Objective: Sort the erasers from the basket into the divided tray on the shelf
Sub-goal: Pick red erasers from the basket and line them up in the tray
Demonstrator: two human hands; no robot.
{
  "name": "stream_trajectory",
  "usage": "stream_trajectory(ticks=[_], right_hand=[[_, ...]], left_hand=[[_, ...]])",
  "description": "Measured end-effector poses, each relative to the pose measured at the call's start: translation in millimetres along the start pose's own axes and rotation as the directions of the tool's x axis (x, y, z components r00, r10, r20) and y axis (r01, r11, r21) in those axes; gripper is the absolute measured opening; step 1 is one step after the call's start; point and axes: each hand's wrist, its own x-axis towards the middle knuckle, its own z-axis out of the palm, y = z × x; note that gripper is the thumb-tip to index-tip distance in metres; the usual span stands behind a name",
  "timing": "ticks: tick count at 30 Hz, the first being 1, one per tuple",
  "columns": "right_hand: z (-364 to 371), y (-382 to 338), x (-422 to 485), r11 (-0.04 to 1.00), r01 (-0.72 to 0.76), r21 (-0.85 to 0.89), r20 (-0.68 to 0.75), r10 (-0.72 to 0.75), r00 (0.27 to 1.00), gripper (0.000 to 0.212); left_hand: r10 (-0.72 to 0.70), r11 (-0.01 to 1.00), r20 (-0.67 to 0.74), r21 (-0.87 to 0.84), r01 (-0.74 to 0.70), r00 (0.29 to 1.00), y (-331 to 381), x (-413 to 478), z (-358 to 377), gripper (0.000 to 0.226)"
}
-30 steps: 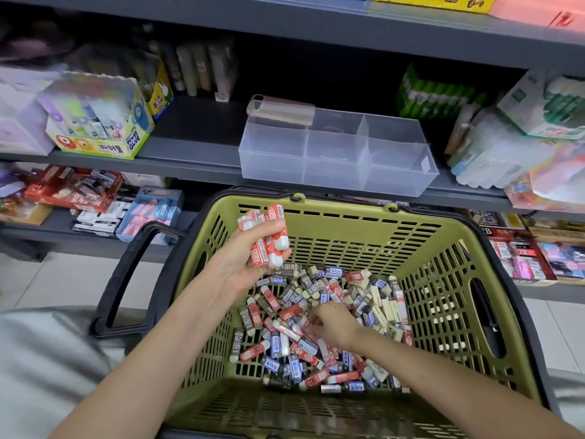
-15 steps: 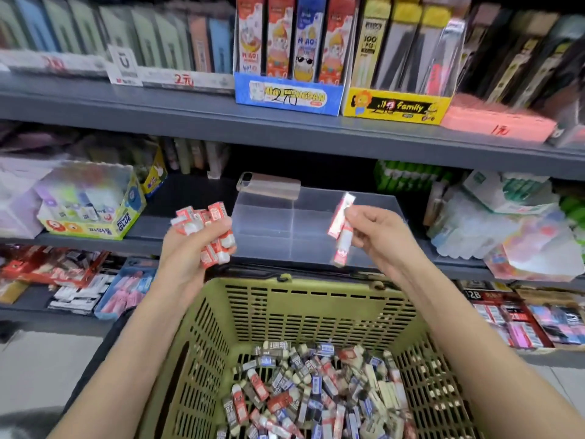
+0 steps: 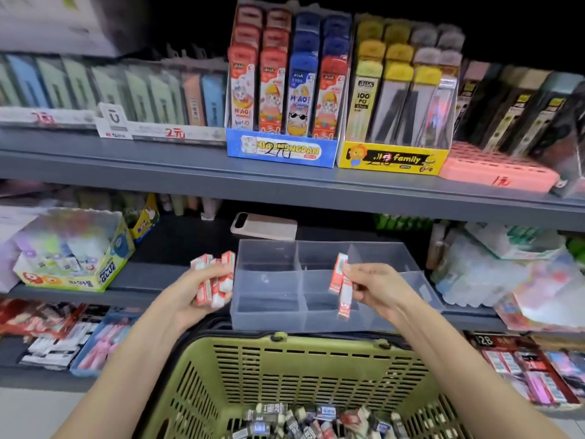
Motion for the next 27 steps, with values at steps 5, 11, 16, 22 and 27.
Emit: stream_trajectory(ticks=[5, 11, 16, 22, 27], right_hand=[[-11, -2, -15, 0.995, -0.092, 0.047, 0.023, 0.091, 0.996, 0.017], [6, -42, 26, 0.992, 0.07, -0.104, -0.193, -0.089, 0.977, 0.019], [29, -33, 52, 0.718, -0.078, -0.692, -0.178, -0.064, 0.982, 0.029], [40, -23, 65, 0.492, -0.096, -0.865, -0.114, -0.007, 0.993, 0.028], [34, -20, 65, 0.657, -0.133, -0.742, -0.118, 0.067, 0.991, 0.022]], left_hand=[[-0.02, 0.999, -0.007, 0.026, 0.02, 1.0, -12, -11, 5, 0.011], [0.121, 0.99, -0.045, -0.062, -0.123, 0.992, -15, 3, 19, 0.018], [0.172, 0.985, 0.05, -0.034, -0.17, 0.984, -17, 3, 21, 0.012], [0.194, 0.981, 0.072, -0.041, -0.191, 0.978, -22, 5, 17, 0.01], [0.211, 0.977, 0.06, -0.038, -0.209, 0.976, -23, 5, 13, 0.008]])
